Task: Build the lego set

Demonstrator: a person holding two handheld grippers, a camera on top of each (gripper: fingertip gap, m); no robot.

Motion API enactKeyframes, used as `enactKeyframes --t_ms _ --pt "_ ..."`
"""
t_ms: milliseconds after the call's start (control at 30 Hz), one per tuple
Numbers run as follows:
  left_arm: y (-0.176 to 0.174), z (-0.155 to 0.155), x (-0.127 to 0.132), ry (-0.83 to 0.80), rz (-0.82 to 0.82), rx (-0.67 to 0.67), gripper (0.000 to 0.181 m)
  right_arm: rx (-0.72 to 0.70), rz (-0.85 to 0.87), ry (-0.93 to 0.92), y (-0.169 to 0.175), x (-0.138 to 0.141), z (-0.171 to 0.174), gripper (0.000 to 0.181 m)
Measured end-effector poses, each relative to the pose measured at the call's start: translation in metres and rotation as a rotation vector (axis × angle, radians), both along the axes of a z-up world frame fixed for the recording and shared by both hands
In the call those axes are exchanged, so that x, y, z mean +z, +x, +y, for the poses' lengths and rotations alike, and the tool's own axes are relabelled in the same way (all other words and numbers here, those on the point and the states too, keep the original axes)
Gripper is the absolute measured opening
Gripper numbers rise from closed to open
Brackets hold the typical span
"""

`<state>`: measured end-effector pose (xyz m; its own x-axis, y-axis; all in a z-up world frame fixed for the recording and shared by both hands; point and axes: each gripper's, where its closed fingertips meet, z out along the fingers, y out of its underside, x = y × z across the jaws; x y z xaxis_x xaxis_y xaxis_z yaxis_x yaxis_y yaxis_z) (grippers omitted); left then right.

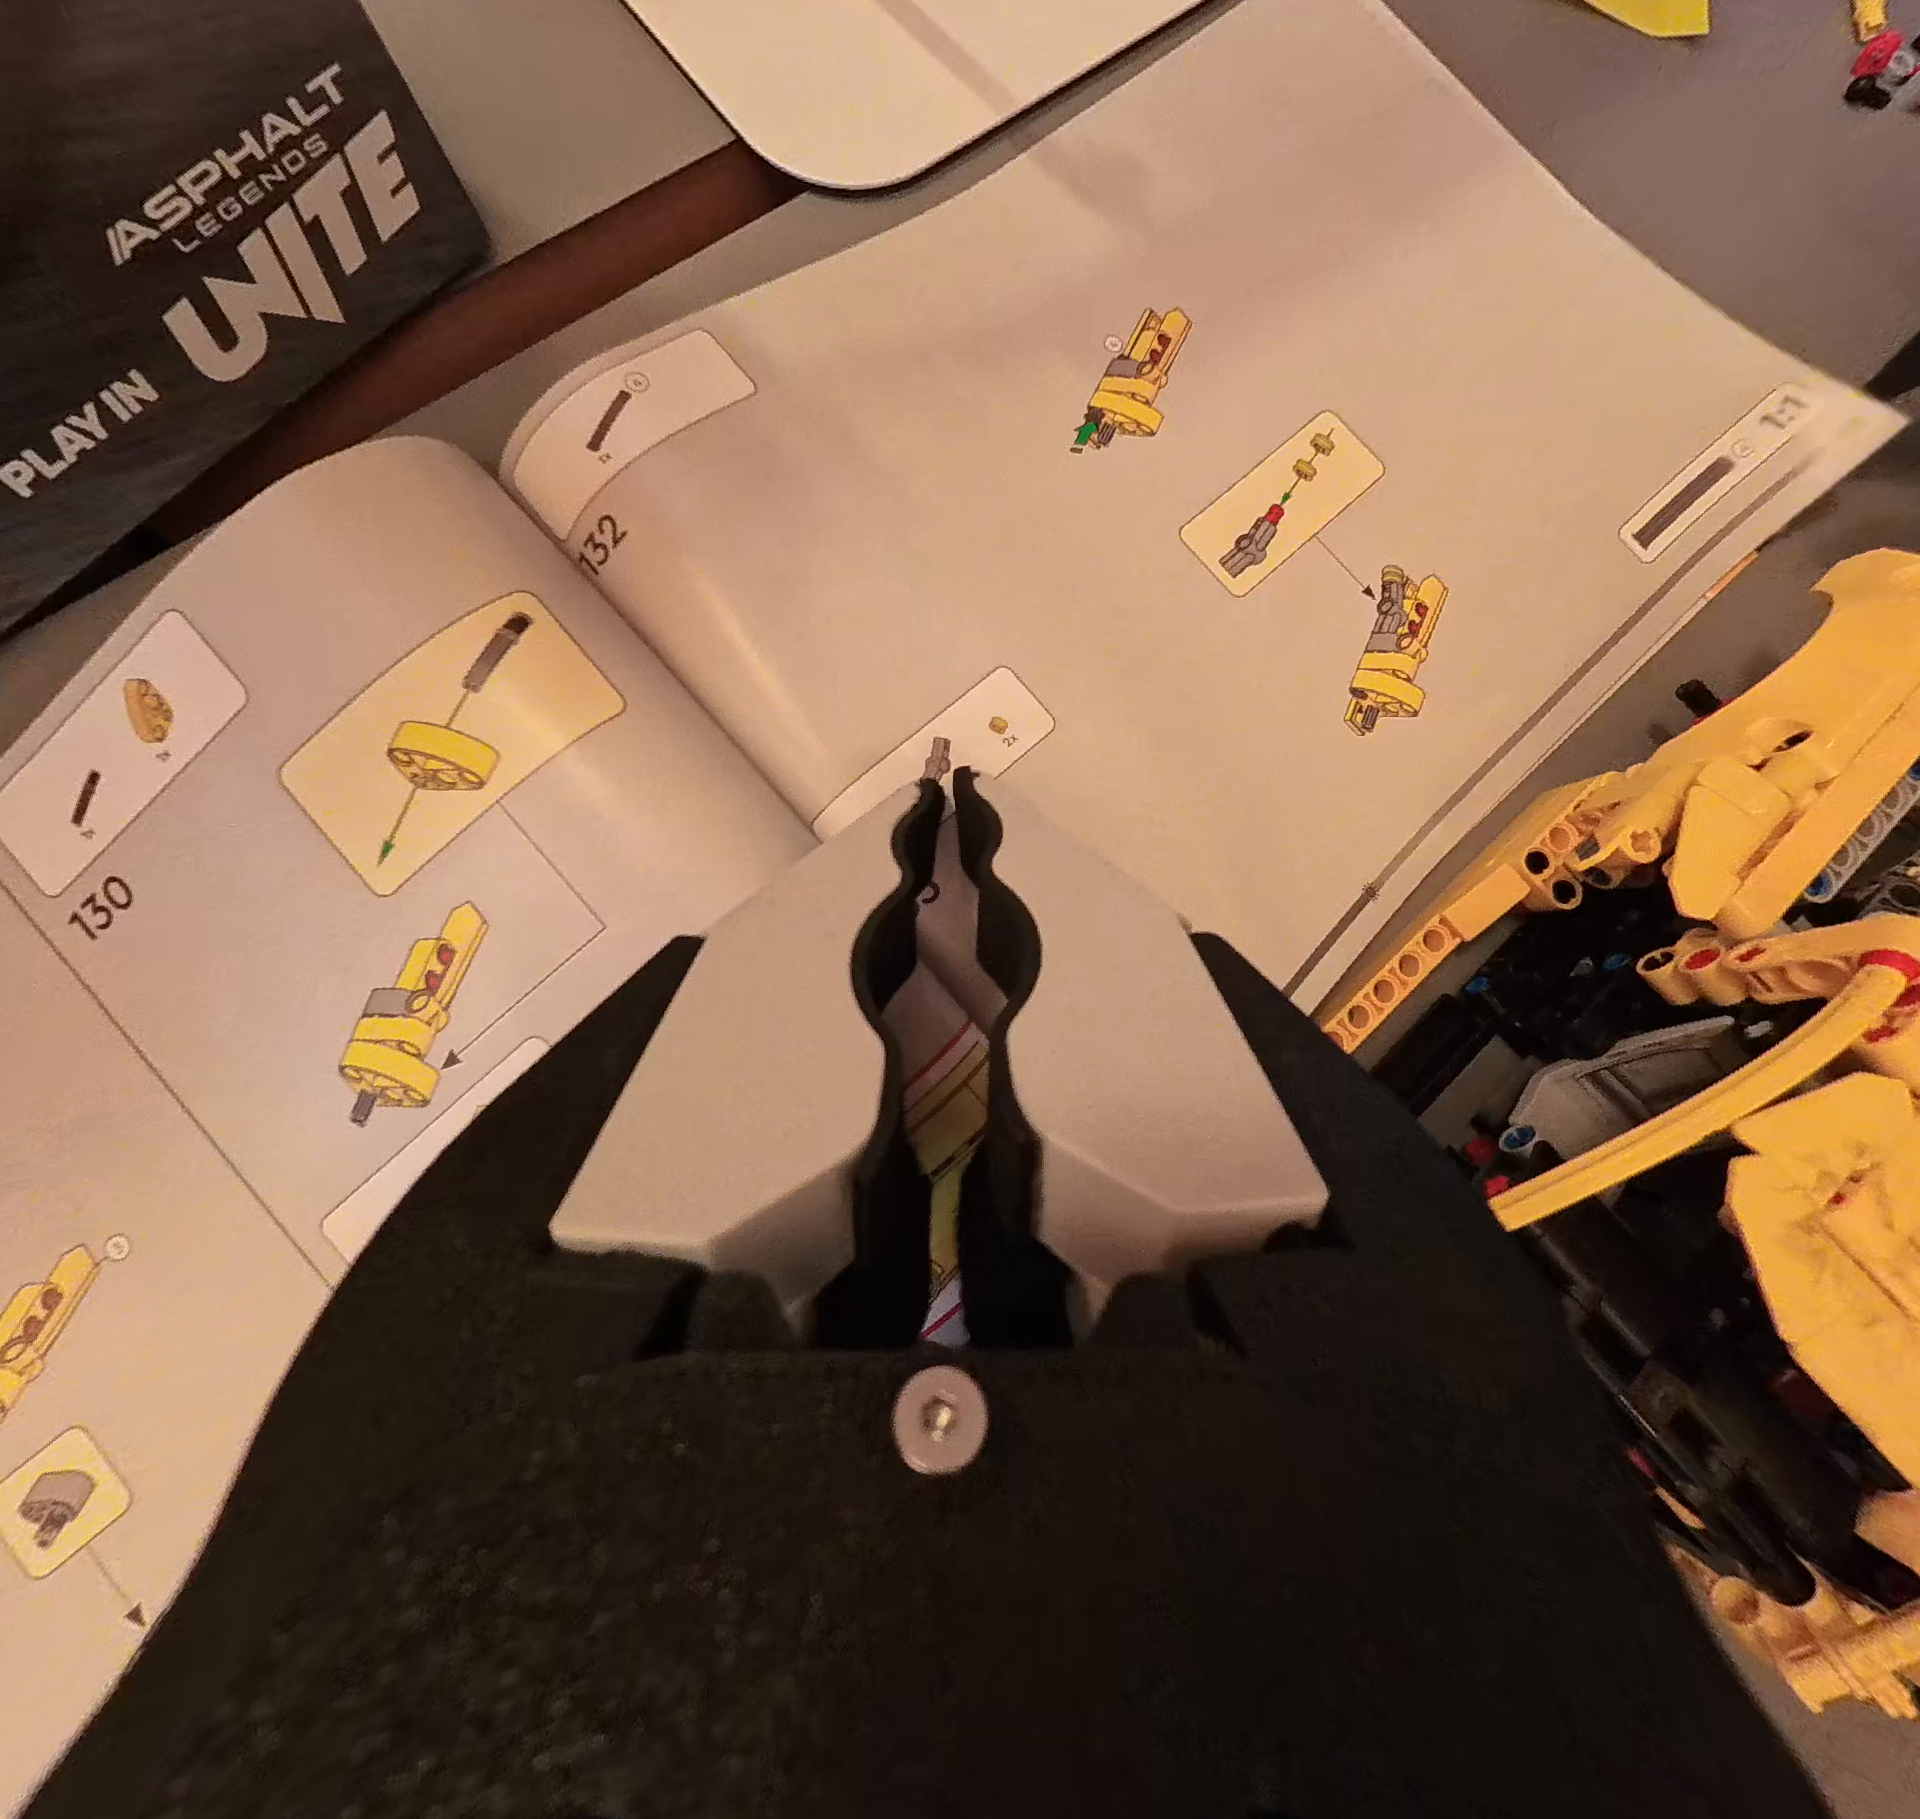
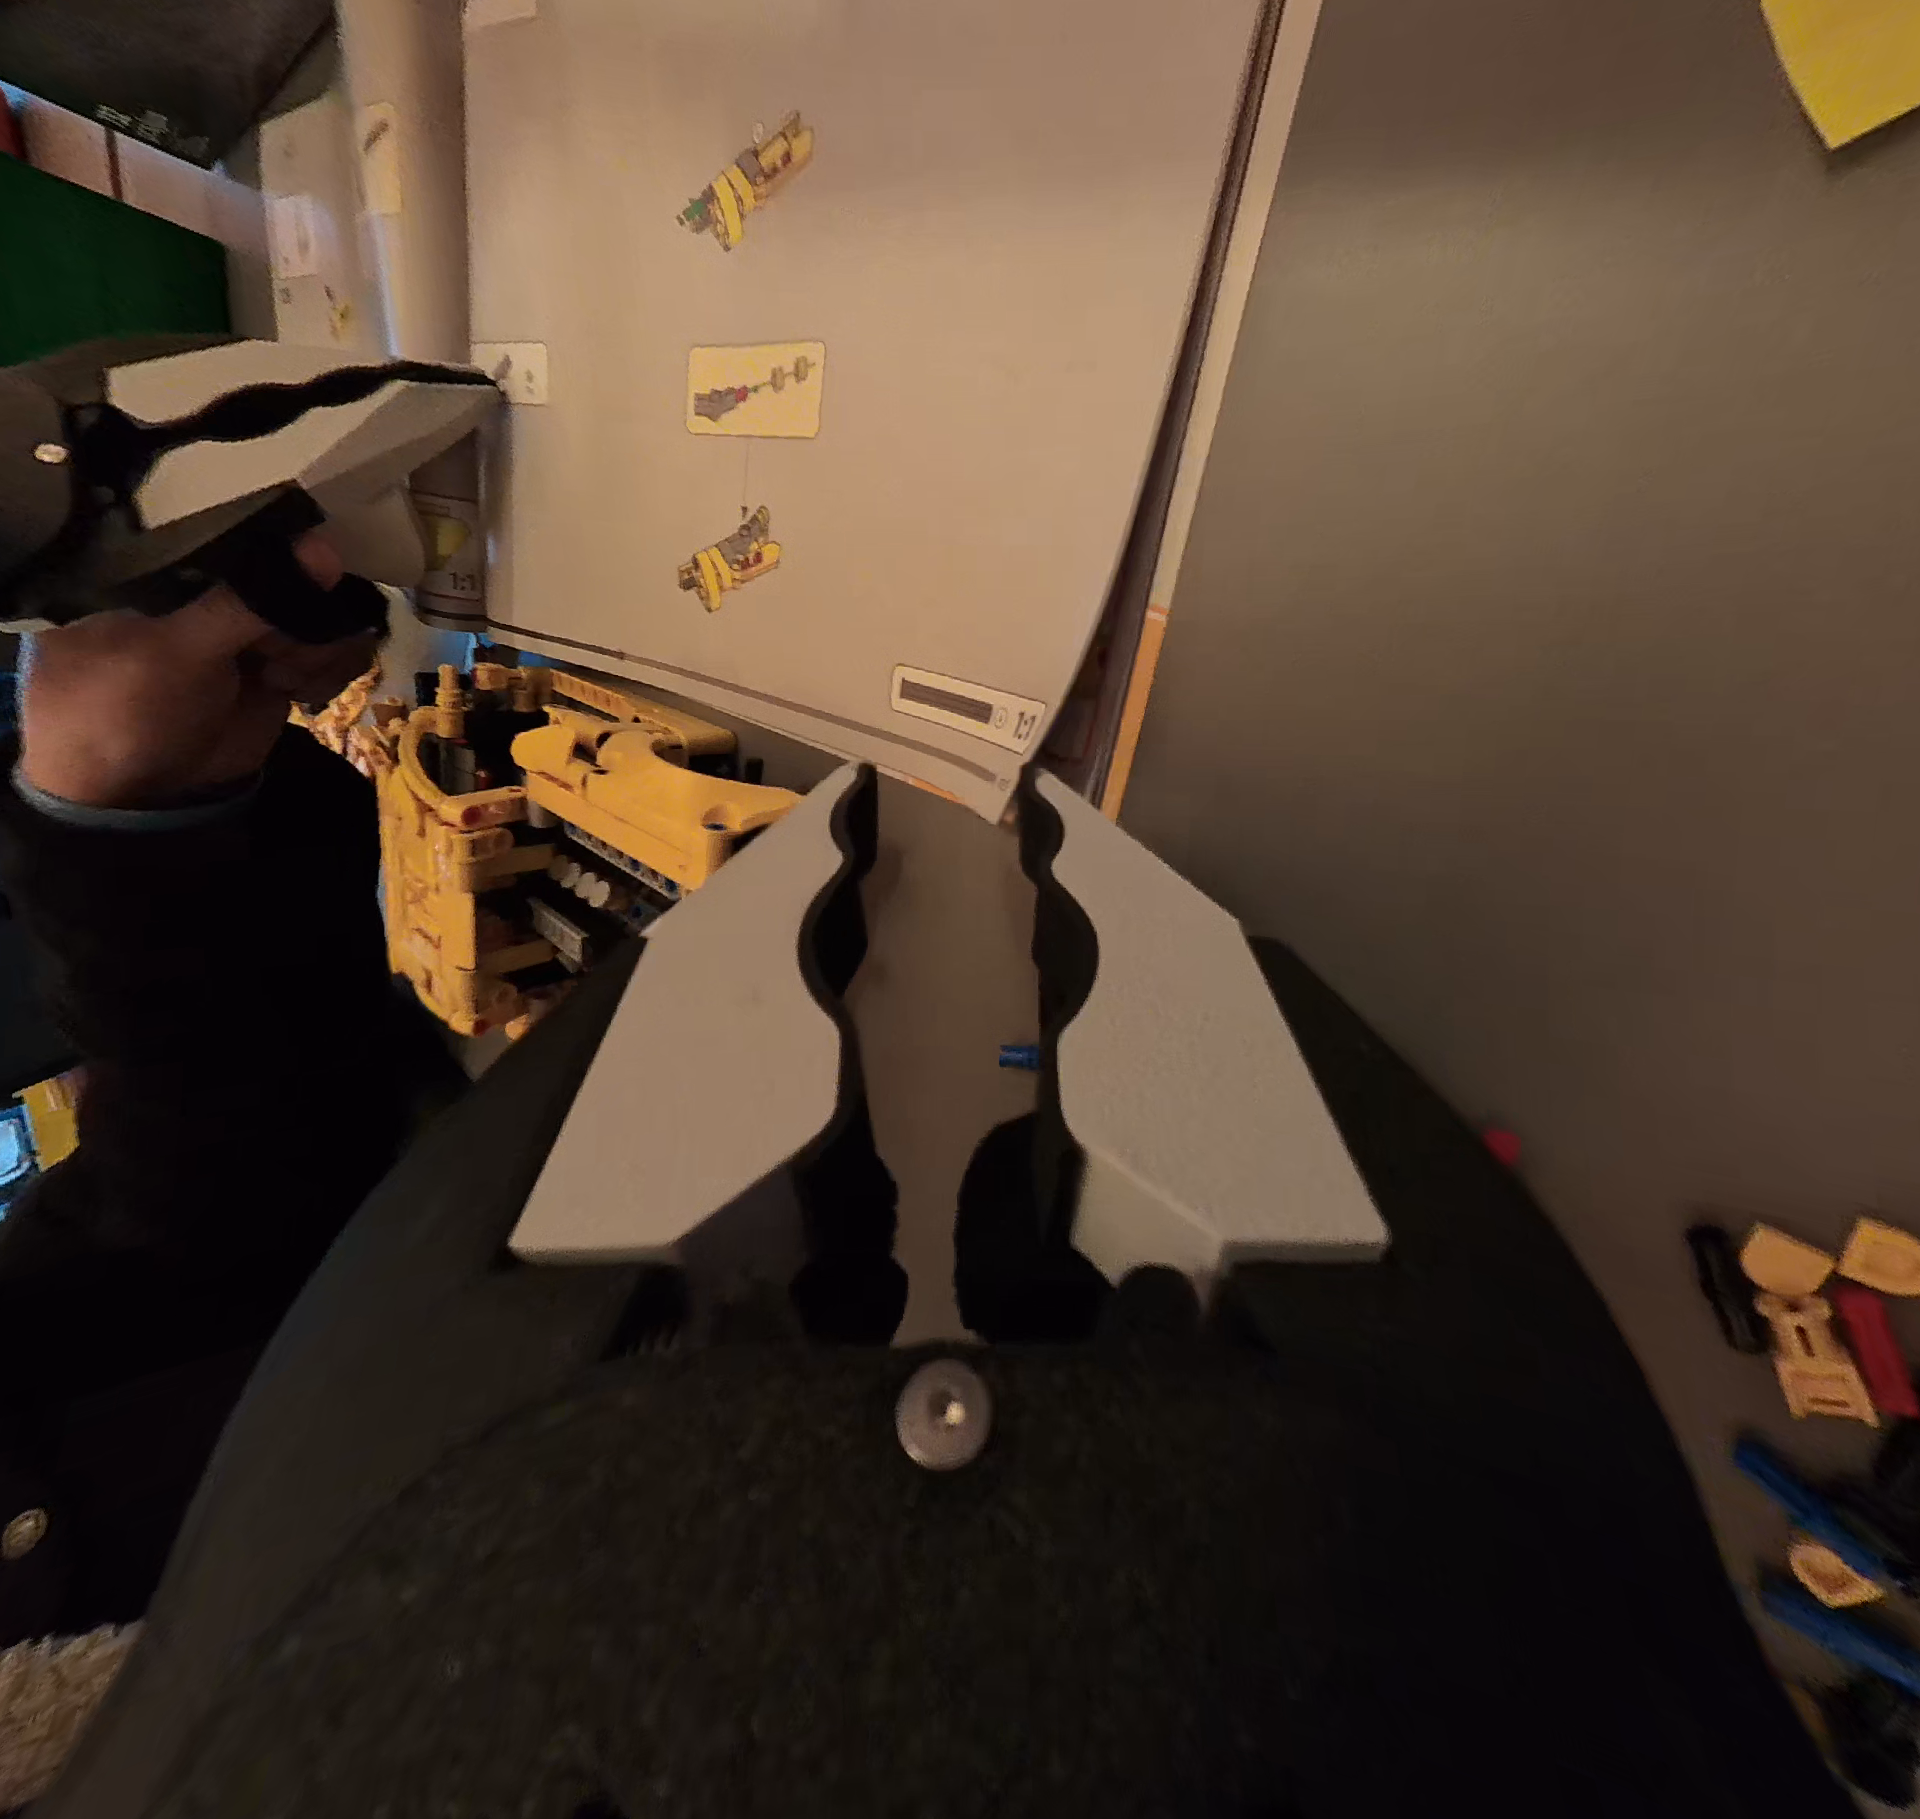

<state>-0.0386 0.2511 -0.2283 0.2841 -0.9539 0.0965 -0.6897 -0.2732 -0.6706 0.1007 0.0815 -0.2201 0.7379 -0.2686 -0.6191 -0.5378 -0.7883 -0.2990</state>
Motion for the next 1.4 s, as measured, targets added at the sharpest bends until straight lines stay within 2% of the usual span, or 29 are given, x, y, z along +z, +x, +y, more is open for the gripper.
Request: enactKeyframes --t_ms 233,367,567,667,833,1200,1233,1300,1400 --pt "0.000 -0.001 0.000 0.009 0.006 -0.002 0.003 0.010 0.031 -0.058 -0.002 -0.013 -0.007 0.022" --pt "0.000 -0.001 -0.001 -0.007 0.002 -0.002 0.003 0.014 0.104 0.018 -0.006 -0.002 -0.002 0.008" --pt "0.000 -0.002 -0.001 -0.004 0.002 -0.004 0.003 0.007 -0.011 -0.108 0.005 -0.024 -0.012 0.010" --pt "0.000 -0.002 -0.001 -0.002 0.004 -0.004 0.004 0.021 -0.050 -0.123 0.009 -0.029 -0.013 0.000" --pt "0.000 -0.002 -0.002 -0.010 0.001 -0.002 0.003 0.042 -0.056 -0.120 0.009 -0.027 -0.014 0.000" --pt "0.001 -0.003 0.000 -0.008 -0.001 -0.007 0.005 0.119 0.096 0.184 -0.025 0.031 0.016 0.000" --pt "0.002 -0.003 0.002 -0.011 -0.007 -0.001 0.007 0.128 0.115 0.205 -0.028 0.034 0.019 0.000" --pt "0.009 -0.008 0.014 -0.047 -0.063 0.004 0.021 0.153 0.122 0.227 -0.036 0.036 0.024 0.000" --pt "0.034 -0.035 0.041 -0.234 -0.226 -0.036 0.028 0.201 0.081 0.244 -0.050 0.040 0.032 0.000"
